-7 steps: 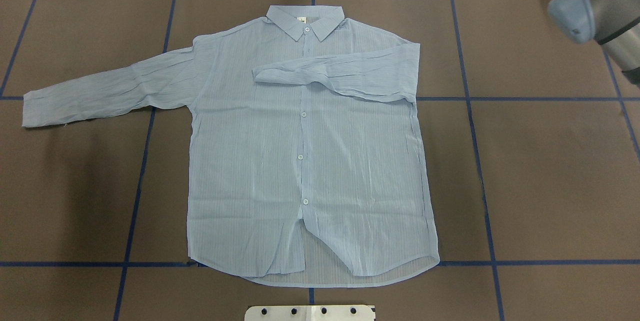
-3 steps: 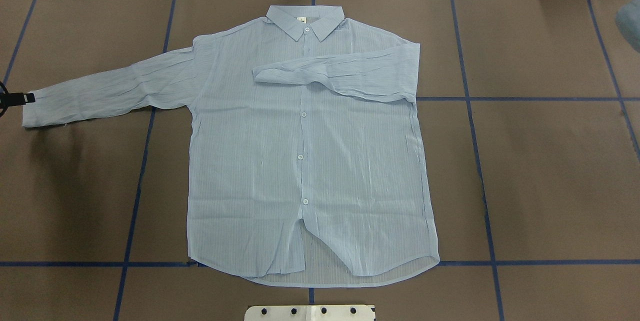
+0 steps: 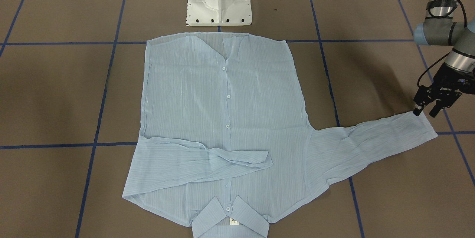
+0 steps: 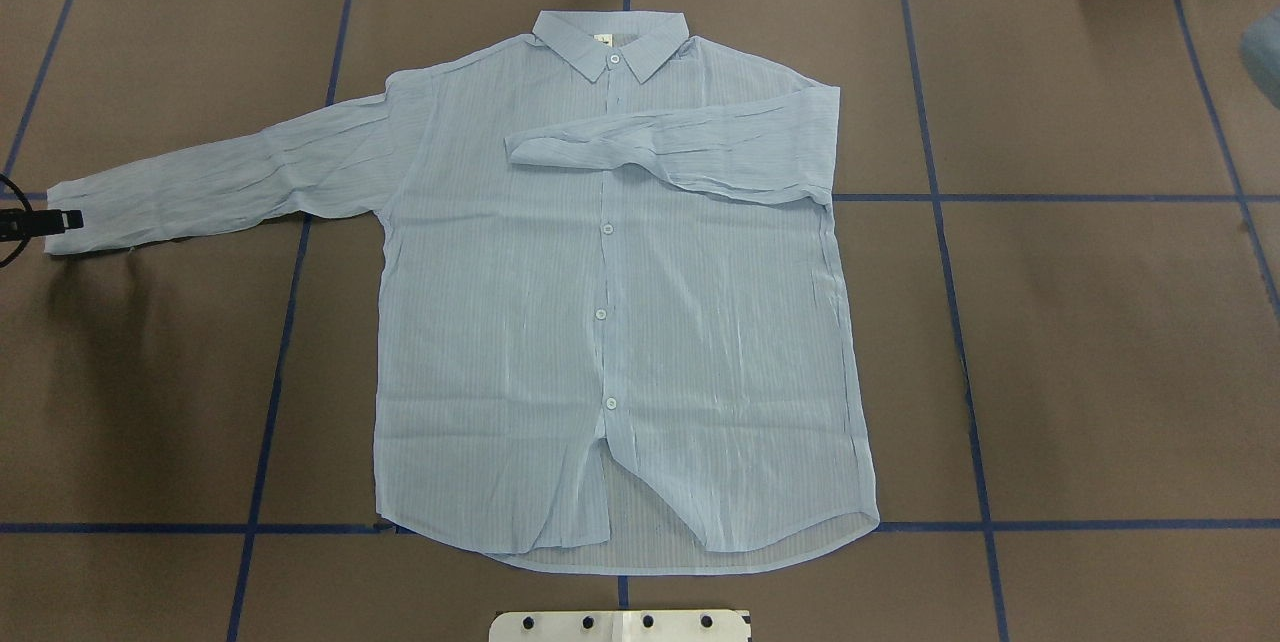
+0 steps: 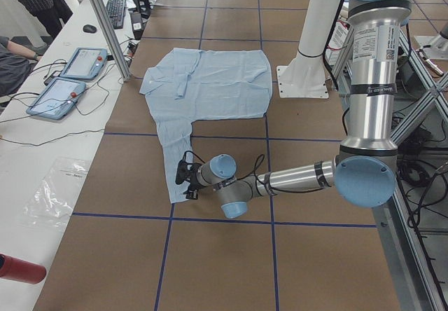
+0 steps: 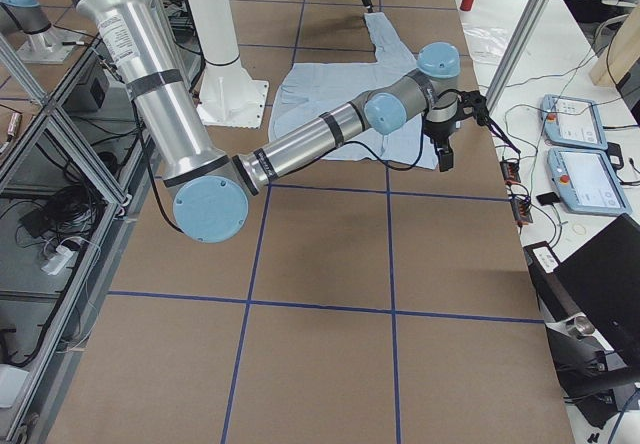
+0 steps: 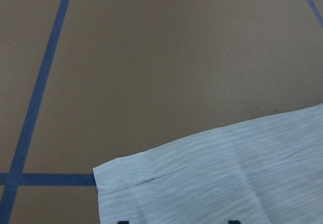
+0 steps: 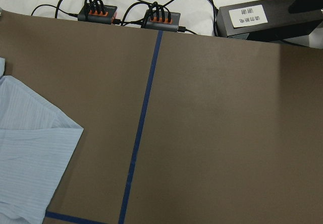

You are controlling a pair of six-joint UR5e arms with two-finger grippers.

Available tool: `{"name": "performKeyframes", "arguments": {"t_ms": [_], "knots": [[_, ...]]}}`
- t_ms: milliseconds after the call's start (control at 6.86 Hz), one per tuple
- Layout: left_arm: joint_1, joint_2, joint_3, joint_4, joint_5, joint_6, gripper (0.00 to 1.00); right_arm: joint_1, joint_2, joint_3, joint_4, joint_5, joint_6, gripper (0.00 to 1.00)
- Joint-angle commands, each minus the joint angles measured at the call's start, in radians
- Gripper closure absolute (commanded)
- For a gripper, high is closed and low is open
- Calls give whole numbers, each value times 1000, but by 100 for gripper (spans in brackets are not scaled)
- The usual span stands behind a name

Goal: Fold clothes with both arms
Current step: 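Lower the left gripper onto the other sleeve cuff and grasp it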

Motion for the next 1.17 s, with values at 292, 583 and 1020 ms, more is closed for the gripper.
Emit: {"name": "performKeyframes", "arguments": {"t_ms": [292,583,1020], "knots": [[30,21,3,-1,2,4,28,0,-16,4,5,-5,0,0],[36,21,4,1,3,4,33,0,-18,4,5,-5,0,0],[36,20,13,4,6,4,45,-1,-18,4,6,-5,0,0]]}}
